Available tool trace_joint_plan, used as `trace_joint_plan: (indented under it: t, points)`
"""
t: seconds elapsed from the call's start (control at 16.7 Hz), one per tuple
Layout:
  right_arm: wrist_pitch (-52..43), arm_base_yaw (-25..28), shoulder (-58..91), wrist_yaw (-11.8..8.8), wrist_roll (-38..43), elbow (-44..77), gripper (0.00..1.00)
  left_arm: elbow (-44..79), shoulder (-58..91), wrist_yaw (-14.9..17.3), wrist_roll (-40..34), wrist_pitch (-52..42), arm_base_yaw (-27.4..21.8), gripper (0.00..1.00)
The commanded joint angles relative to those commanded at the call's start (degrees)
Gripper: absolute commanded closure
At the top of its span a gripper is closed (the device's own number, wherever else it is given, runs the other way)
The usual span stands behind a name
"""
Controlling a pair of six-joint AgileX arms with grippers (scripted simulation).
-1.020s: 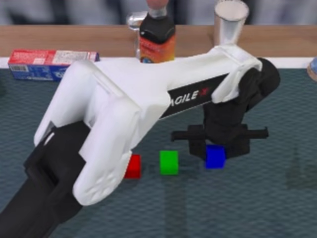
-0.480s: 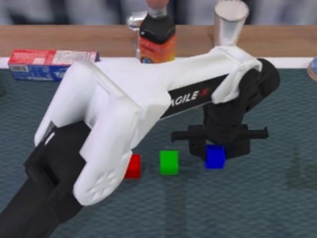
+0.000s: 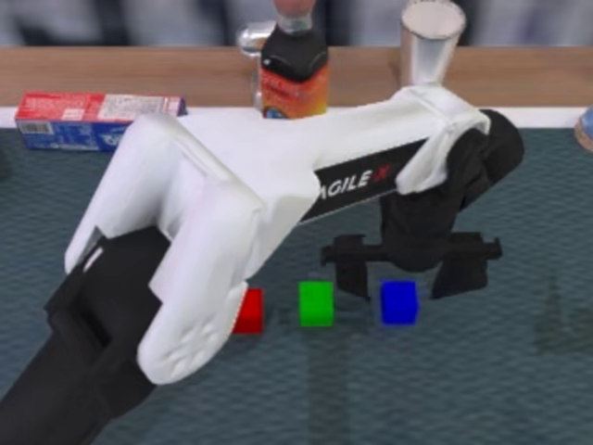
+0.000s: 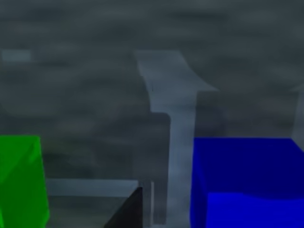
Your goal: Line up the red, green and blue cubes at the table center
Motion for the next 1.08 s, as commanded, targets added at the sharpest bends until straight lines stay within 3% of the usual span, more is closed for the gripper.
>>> trace_joint_plan:
  t: [0.6, 1.08]
  points:
    - [0.00, 0.00, 0.00, 0.00, 0.00, 0.00, 0.00, 1.00, 0.00, 0.09, -0.04, -1.01, 0.01, 0.00]
    - [0.00, 0.00, 0.00, 0.00, 0.00, 0.00, 0.00, 13.62, -1.19, -0.02, -0.34, -14.83, 0.82, 0.00]
